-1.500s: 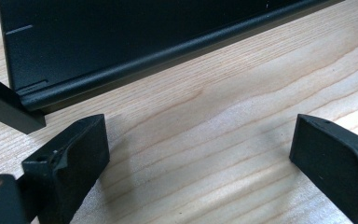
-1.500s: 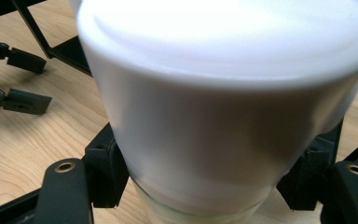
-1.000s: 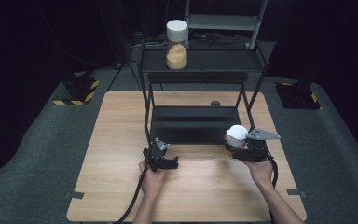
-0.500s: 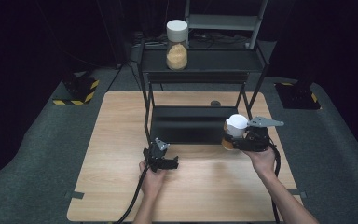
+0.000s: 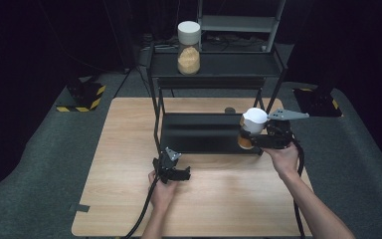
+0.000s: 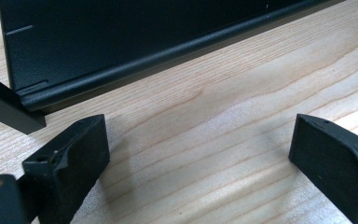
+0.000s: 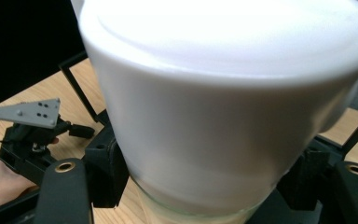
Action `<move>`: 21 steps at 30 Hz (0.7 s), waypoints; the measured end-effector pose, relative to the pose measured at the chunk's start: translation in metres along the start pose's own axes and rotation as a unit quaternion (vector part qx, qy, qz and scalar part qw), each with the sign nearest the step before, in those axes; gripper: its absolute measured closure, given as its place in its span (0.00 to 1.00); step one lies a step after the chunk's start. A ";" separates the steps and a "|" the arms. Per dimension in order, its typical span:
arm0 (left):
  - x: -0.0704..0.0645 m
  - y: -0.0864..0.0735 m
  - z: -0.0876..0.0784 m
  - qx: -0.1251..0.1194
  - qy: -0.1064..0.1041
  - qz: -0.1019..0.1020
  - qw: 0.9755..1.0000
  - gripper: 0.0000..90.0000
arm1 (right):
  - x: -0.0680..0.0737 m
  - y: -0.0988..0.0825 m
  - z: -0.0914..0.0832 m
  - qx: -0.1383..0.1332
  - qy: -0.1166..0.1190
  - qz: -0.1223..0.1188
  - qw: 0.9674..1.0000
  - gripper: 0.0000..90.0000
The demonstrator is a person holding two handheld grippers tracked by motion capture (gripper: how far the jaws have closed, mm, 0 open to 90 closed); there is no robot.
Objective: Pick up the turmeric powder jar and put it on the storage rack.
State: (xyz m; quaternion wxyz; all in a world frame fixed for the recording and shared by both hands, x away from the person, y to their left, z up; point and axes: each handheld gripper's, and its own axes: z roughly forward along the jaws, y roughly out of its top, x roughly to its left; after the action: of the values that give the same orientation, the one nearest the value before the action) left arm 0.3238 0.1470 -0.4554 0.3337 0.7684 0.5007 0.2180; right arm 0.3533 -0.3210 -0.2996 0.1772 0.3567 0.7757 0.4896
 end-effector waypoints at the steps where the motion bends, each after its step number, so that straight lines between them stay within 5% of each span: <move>1: 0.000 0.000 0.000 0.000 0.000 0.000 1.000 0.05 | 0.000 0.002 -0.001 -0.001 0.001 0.000 1.000 0.34; 21: 0.000 0.000 0.000 0.000 0.000 0.000 1.000 0.05 | -0.004 0.056 -0.018 -0.015 0.021 -0.009 1.000 0.34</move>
State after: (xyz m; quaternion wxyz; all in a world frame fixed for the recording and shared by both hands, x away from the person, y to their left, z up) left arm 0.3239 0.1470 -0.4554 0.3337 0.7684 0.5007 0.2179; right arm 0.3659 -0.3210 -0.2423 0.1705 0.3369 0.7749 0.5069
